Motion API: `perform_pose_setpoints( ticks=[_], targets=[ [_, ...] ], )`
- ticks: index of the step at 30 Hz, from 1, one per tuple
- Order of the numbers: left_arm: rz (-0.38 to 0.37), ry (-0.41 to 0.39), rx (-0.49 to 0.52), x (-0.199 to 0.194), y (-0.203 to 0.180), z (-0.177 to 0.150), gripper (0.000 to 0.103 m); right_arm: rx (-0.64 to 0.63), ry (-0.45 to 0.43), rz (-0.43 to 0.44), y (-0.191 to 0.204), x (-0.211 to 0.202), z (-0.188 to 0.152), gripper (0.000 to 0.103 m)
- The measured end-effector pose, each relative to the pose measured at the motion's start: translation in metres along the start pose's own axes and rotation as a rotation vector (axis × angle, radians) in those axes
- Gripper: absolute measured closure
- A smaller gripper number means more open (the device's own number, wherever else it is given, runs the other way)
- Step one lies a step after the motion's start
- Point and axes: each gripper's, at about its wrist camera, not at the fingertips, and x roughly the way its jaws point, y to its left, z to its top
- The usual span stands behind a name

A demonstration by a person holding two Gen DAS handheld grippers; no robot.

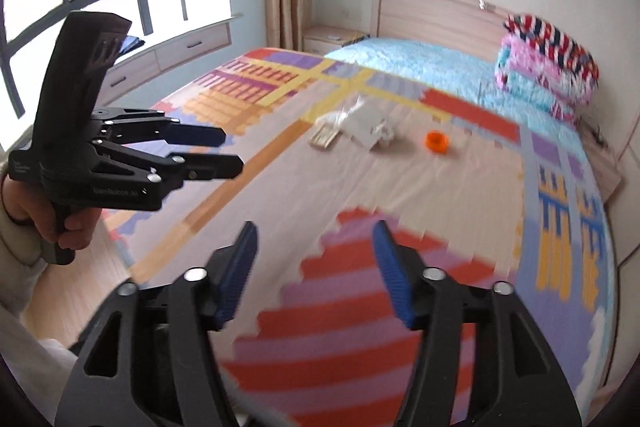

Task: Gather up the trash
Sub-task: 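Move both grippers back toward the white plastic holder and paper strip, then grasp the white plastic holder with the right gripper while the left gripper grasps the white paper strip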

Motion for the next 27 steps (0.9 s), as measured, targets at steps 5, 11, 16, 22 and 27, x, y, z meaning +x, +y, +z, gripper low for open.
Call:
perform_pose_setpoints(
  ticks=[5, 11, 16, 22, 27],
  targets=[
    [-0.011, 0.01, -0.026, 0.026, 0.012, 0.016, 0.053, -0.048, -0.011, -0.003, -0.011, 0.02, 0.021, 0.039],
    [0.009, 0.017, -0.045, 0.05, 0.022, 0.027, 0.053, -0.127, -0.032, -0.008, -0.023, 0.048, 0.037, 0.038],
    [0.025, 0.045, -0.046, 0.071, 0.029, 0.032, 0.053, -0.11, -0.032, 0.022, -0.038, 0.07, 0.05, 0.037],
    [0.038, 0.066, -0.064, 0.088, 0.036, 0.034, 0.053, -0.129, -0.007, 0.091, -0.051, 0.099, 0.062, 0.037],
    [0.038, 0.07, -0.043, 0.096, 0.032, 0.038, 0.053, -0.158, 0.009, 0.093, -0.058, 0.118, 0.07, 0.037]
  ],
)
